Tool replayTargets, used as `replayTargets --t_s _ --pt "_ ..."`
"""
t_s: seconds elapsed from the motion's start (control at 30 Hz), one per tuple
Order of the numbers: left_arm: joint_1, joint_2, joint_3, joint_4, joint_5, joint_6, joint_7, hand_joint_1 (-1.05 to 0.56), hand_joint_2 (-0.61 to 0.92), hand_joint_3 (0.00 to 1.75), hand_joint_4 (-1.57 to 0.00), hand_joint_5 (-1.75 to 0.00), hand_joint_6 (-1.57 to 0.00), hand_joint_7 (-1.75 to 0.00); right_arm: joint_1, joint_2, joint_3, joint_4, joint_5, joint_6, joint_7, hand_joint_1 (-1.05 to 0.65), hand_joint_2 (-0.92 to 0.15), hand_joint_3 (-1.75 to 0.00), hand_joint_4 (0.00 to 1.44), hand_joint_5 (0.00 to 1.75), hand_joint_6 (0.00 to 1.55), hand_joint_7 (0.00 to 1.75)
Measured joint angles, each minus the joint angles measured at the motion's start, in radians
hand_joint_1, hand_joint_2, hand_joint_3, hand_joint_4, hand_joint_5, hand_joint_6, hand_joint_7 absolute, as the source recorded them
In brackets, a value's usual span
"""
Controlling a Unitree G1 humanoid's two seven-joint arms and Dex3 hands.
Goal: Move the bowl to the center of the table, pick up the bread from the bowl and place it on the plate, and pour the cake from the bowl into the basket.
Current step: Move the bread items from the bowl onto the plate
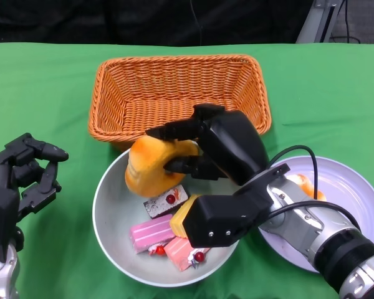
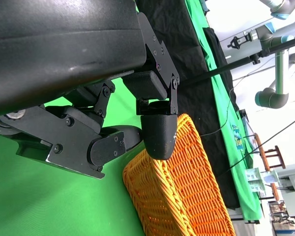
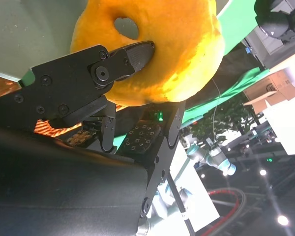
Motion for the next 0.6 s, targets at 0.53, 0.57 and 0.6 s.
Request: replayTargets --t_s 0.53,0.57,0.6 --pt "0.0 0.0 -0.001 0.0 0.0 0.0 0.0 -0.1 0.73 0.77 -0.77 -1.66 -0.79 -1.23 0.0 -0.001 0.013 0.005 -0.009 0.007 -0.003 -0.18 -0.89 0.0 0.8 0.95 1.21 0.02" --pt "0.0 0.0 -0.001 0.0 0.0 0.0 0.0 -0.1 0.74 0.77 -0.77 -1.66 -0.79 -1.23 0.0 -0.002 0.015 0.005 -0.009 0.007 -0.003 -0.18 -0.9 0.0 0.81 0.91 1.21 0.02" --pt "0.0 0.0 -0.001 0.0 0.0 0.0 0.0 -0.1 0.74 0.77 -0.77 -1.67 -0.79 -1.24 0.0 -0.002 0.017 0.005 -0.009 0.008 -0.002 -0.17 -0.9 0.0 0.82 0.87 1.21 0.02"
